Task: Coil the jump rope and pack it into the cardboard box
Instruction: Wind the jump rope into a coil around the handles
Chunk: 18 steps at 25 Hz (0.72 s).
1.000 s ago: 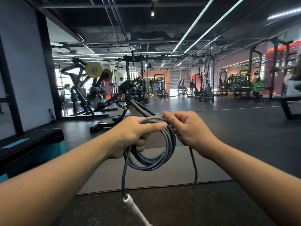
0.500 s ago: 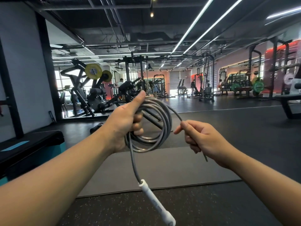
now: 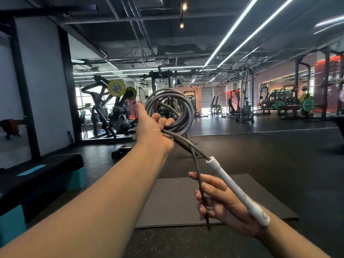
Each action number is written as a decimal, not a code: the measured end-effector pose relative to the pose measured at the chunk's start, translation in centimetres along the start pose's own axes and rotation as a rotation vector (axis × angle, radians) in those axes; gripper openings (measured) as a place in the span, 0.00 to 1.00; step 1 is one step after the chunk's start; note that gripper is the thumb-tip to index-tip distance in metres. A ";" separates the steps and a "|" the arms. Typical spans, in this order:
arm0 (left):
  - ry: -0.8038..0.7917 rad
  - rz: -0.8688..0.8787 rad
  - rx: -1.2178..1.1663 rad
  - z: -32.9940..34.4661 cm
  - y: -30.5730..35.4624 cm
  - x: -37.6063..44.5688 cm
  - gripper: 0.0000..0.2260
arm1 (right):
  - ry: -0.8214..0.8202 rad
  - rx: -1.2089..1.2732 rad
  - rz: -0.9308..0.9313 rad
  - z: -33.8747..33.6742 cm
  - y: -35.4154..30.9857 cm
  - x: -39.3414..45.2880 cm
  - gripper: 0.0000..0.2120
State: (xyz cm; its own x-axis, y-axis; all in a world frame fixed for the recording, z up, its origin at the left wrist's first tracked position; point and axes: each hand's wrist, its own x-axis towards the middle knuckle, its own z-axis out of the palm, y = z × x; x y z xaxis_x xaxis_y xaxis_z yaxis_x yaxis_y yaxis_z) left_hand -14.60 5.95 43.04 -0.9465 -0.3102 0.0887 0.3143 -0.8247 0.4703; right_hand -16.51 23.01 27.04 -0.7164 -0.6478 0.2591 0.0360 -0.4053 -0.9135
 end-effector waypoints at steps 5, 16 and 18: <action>0.205 0.117 0.018 -1.1 -1.1 1.3 0.30 | -0.101 0.203 -0.295 3.3 -0.6 2.0 0.34; 0.348 0.372 0.116 -2.8 -2.6 0.9 0.19 | 0.060 0.215 -0.392 7.5 -3.2 5.0 0.34; 0.318 0.305 0.040 -3.2 -2.4 1.1 0.24 | 0.137 0.205 -0.366 7.9 -3.5 5.4 0.27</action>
State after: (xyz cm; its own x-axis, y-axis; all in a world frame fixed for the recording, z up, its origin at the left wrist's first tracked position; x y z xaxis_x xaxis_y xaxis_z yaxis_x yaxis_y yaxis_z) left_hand -16.17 6.09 39.20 -0.7395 -0.6718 -0.0432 0.5666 -0.6558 0.4988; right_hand -14.94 15.84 34.12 -0.7932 -0.3513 0.4975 -0.1098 -0.7210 -0.6842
